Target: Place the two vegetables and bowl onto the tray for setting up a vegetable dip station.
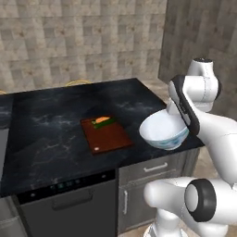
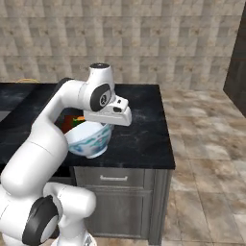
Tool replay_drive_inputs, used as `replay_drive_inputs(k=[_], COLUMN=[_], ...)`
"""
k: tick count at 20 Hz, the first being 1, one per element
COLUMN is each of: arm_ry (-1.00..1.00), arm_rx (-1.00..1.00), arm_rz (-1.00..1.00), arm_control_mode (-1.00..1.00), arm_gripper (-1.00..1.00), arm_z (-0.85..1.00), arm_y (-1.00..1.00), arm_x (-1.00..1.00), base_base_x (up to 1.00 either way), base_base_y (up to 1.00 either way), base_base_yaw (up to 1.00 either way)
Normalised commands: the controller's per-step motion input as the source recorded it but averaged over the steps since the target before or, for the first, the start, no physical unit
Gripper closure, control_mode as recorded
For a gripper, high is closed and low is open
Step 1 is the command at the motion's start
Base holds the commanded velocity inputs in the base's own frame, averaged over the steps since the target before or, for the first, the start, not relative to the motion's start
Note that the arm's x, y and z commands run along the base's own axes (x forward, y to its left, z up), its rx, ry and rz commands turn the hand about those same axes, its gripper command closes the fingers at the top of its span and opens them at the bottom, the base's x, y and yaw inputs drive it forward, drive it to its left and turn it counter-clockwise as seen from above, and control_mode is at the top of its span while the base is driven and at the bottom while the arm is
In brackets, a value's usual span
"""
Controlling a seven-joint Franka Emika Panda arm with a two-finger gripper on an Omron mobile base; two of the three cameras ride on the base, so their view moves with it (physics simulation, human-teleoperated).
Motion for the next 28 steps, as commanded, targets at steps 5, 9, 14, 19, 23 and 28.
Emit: replay_drive_inputs(k=[5, 9, 14, 19, 23, 28], arm_ry=[0.00, 0.00, 0.00, 0.00, 0.00, 0.00], arm_rx=[0.00, 0.00, 0.00, 0.00, 0.00, 0.00], arm_rz=[0.00, 0.00, 0.00, 0.00, 0.00, 0.00], arm_control_mode=[1.00, 1.00, 1.00, 1.00, 1.00, 1.00], arm_gripper=[1.00, 1.00, 1.00, 1.00, 1.00, 1.00], arm_z=[0.00, 0.00, 0.00, 0.00, 0.00, 0.00], arm_y=[0.00, 0.00, 0.00, 0.00, 0.00, 0.00], arm_x=[0.00, 0.00, 0.00, 0.00, 0.00, 0.00], base_base_x=[0.11, 0.33, 0.44, 0.51, 0.34, 0.05], base_base_y=[0.60, -0.02, -0.16, -0.09, 0.00, 0.00], base_base_yaw=[-0.15, 0.11, 0.21, 0.21, 0.13, 0.04])
